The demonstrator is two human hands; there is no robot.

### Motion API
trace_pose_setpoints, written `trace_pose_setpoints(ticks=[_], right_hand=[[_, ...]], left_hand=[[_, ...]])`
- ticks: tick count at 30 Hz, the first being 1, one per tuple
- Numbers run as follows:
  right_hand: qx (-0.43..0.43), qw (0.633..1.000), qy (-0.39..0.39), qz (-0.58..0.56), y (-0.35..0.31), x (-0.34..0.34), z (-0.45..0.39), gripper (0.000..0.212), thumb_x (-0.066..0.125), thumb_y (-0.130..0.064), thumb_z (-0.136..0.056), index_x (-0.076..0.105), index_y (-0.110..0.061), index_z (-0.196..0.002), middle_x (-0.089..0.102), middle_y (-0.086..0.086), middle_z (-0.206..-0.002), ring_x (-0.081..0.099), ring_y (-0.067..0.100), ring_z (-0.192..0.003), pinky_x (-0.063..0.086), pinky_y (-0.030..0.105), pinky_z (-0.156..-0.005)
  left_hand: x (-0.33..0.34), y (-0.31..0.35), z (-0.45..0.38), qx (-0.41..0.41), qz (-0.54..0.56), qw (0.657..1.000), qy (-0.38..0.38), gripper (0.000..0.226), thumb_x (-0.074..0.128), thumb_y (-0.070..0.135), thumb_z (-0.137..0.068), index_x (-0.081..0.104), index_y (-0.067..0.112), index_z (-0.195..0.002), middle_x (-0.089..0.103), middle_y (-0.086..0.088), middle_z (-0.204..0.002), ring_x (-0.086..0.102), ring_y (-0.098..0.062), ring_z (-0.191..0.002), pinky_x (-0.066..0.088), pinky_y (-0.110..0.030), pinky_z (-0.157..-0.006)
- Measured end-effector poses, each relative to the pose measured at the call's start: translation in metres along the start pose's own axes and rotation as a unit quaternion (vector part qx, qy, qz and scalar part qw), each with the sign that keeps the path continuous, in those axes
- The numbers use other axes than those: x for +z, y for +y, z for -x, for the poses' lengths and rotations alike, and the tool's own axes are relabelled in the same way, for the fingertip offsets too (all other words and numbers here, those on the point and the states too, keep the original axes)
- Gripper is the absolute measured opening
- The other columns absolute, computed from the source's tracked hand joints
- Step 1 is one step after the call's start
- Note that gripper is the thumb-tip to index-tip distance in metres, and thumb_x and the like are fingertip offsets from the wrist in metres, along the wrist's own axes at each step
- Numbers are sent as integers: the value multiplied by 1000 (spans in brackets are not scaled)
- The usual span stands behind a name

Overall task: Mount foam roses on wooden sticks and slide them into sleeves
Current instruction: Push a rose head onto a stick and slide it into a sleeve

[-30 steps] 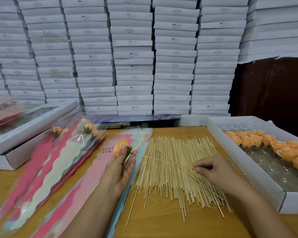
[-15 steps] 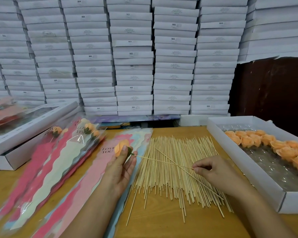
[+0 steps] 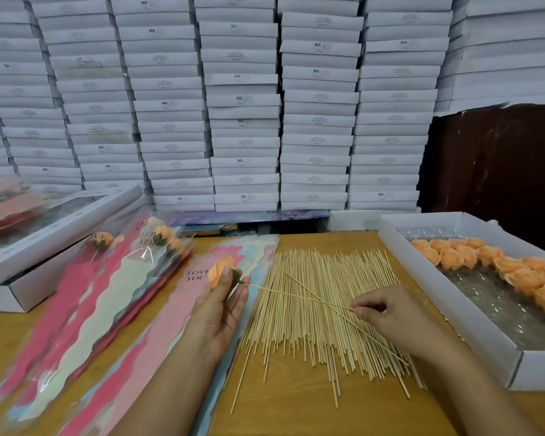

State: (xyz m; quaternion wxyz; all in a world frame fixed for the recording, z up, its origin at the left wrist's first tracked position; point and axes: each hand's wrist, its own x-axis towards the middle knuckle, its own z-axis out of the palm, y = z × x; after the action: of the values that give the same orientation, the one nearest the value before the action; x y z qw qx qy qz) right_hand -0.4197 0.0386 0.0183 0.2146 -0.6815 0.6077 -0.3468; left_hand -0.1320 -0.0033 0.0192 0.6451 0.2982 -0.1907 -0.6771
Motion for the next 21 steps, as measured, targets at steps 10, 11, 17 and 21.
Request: trace_pose_setpoints(ticks=[10, 11, 17, 21], right_hand=[[-5, 1000, 8, 4, 0, 1, 0, 14, 69, -21, -93, 76, -32, -98, 63, -29, -90, 58, -9, -95, 44, 14, -82], [-4, 1000, 9, 3, 0, 1, 0, 14, 69, -21, -93, 76, -31, -99, 64, -28, -91, 59, -8, -96, 45, 15, -83], [-1, 1000, 4, 10, -1, 1, 1, 14, 68, -21, -93, 77, -27, -102, 69, -20, -98, 61, -4, -98, 49, 22, -92], [-1, 1000, 4, 16, -2, 1, 0, 14, 68, -21, -94, 77, -27, -103, 69, -19, -98, 62, -2, -99, 50, 25, -94]], left_hand=[[-1, 0, -2, -3, -3, 1000, -3, 46, 74, 18, -74, 63, 1, -115, 77, -14, -87, 77, -18, -74, 62, -25, -62], [-1, 0, -2, -2, -4, 1000, -3, 44, 74, 18, -73, 64, 1, -112, 78, -14, -86, 77, -17, -75, 62, -25, -60], [-4, -1, -5, -2, -9, 1000, -8, 36, 75, 19, -73, 67, 2, -103, 77, -14, -86, 76, -17, -71, 63, -26, -65], [-5, -2, -6, 1, -9, 1000, -8, 39, 75, 18, -74, 66, 2, -108, 77, -15, -87, 76, -18, -73, 63, -27, -67]])
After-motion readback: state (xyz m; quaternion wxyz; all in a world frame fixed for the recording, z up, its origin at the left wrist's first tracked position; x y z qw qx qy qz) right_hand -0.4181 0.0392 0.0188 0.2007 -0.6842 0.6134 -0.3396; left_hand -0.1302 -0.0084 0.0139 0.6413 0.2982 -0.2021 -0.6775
